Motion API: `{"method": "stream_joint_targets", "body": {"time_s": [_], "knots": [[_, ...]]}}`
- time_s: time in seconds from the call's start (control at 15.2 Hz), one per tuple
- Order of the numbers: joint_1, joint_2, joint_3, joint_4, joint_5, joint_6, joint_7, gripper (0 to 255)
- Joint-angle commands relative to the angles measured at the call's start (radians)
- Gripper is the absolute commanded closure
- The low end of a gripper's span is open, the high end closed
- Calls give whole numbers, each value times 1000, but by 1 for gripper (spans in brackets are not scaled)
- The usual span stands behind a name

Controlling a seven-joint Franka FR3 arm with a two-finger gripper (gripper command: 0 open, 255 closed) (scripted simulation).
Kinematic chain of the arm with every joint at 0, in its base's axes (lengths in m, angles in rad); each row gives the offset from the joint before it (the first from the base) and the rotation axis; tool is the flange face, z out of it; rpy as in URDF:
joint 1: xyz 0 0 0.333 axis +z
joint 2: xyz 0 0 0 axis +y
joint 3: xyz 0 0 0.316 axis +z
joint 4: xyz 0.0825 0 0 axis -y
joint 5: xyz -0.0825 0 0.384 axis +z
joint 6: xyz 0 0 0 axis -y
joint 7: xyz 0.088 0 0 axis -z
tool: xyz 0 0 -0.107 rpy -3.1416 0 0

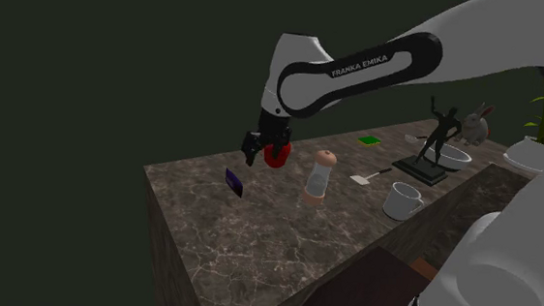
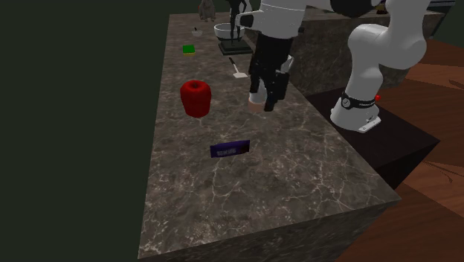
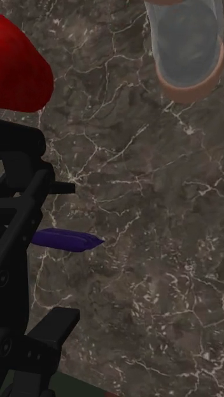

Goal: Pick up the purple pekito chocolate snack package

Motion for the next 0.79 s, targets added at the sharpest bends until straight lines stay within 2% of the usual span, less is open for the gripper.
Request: {"method": "stream_joint_targets", "body": {"time_s": [0.0,0.53,0.73], "knots": [[-5,81,7,42,-27,34,40,0],[19,399,-4,264,-138,104,198,0],[23,422,-9,251,-148,138,206,0]]}}
